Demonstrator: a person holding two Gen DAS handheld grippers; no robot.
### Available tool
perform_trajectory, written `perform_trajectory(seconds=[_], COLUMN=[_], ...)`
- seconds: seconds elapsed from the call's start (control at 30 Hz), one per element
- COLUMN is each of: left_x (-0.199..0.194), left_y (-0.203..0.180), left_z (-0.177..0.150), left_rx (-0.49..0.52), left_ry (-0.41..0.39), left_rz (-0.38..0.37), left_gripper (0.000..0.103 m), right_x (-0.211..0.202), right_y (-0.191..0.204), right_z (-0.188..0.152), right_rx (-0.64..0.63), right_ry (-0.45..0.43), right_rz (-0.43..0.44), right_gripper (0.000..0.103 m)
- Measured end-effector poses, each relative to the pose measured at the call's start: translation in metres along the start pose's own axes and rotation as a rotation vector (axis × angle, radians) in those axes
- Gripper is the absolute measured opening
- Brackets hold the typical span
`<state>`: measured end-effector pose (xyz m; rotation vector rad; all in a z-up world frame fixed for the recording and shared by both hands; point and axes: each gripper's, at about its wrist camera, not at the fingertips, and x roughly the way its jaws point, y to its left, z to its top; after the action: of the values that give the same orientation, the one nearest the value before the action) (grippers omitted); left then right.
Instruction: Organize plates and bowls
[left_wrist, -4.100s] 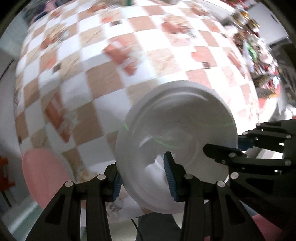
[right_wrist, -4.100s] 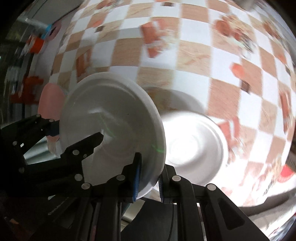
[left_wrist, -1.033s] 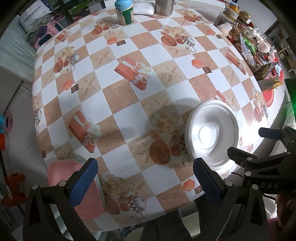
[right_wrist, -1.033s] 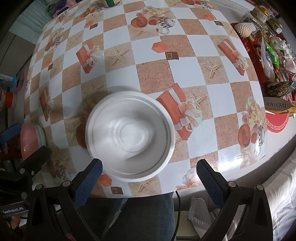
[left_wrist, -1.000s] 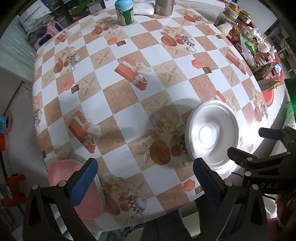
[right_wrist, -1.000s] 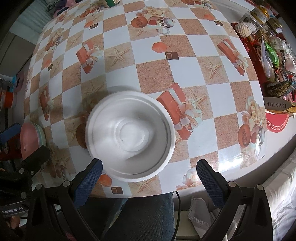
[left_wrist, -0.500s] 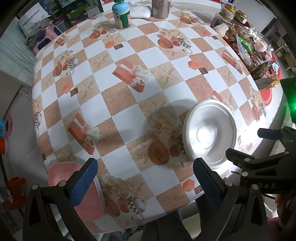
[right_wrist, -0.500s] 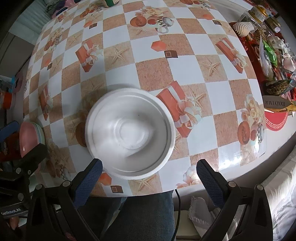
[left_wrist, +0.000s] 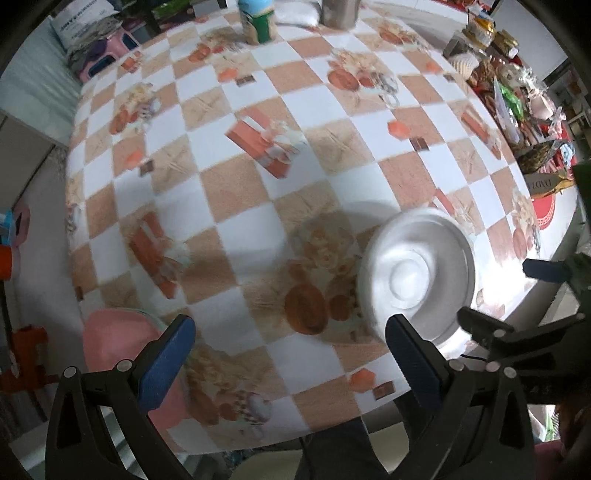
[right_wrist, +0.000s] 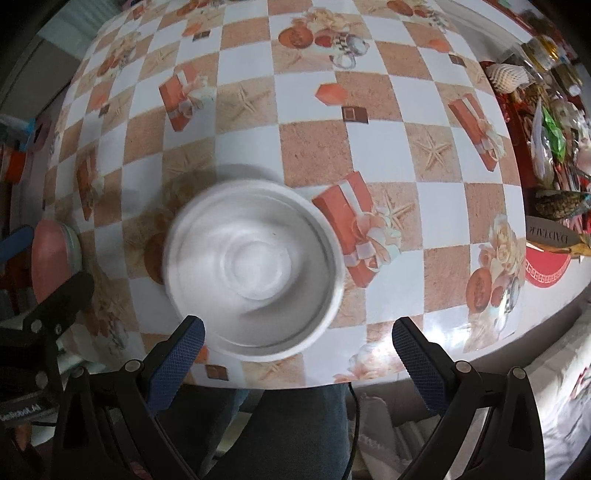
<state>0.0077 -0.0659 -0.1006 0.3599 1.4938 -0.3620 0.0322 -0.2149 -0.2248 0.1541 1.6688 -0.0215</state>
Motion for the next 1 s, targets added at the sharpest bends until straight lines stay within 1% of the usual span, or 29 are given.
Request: perform_trajectory(seconds=[0.1,0.3,0.4,0.53,0.63,0.8,0.93,1.0], left_x=[0.012,0.027,0.035,0.047,0.057,0.073,0.081,0.083], left_y=[-0.015,-0.039,-0.049,-0.054,-0.054,-0.053,-0.047,-0.045], left_z=[0.000,0.009,0.010,0.015,0.023,0.031,0.028,0.027], left_rx=[0.008,-0.002,-0.006,-0.040,-0.076,-0.105,-0.144,-0.158], left_ry=[0.049,0.090,0.114,0.133,0.140,0.154,0.174,0.181], left_rz=[-0.002,0.008,0.018,0.026,0.044,0.083,0.080,0.075], left_gripper=[0.103,0.103,0.103,0.103,0.103,0.103,0.103,0.103], right_x=[0.007,0.022,0.025,0.032,0.037,0.046,0.054,0.053], right_y=[-0.020,-0.057,-0.071,-0.086,-0.090,-0.089,-0.088,-0.091], right_z=[0.001,0.000,0.001,0.010,0.017,0.033,0.043,0.046], right_rx=[0.013,0.051,0.057,0.067,0.065,0.036,0.025,0.035], right_ry=[0.024,0.070,0.072,0.079,0.077,0.074,0.084,0.069], right_rz=[-0.003,0.004,0.008,0.003,0.007,0.004,0.021,0.028], right_gripper=[0.102,0.102,0.102,0.102,0.102,0.102,0.102,0.102])
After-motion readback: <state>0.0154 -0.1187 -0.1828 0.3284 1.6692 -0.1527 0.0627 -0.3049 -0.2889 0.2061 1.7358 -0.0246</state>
